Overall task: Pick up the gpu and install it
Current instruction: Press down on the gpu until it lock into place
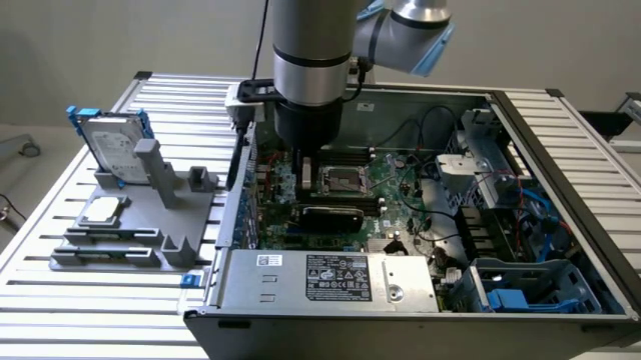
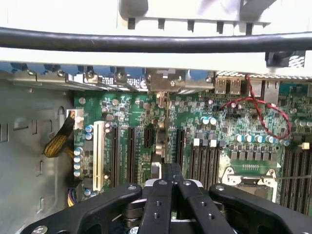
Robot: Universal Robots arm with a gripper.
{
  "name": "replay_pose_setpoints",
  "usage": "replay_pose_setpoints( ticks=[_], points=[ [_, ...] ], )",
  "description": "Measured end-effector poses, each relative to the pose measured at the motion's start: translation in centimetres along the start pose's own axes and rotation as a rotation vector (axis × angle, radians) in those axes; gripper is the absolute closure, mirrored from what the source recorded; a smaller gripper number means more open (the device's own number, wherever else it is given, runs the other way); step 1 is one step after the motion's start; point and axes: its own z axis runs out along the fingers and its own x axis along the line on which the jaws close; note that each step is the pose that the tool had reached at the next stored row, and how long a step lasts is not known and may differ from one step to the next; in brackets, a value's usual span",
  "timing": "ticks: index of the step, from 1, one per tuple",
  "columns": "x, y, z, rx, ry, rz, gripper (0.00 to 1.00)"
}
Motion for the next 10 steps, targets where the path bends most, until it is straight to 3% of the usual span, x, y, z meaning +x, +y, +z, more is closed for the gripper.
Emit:
replay_pose_setpoints(
  ticks=[10],
  points=[
    [-0.1, 1.59, -0.24, -0.0649, -0.0023, 0.001, 0.89]
  ],
)
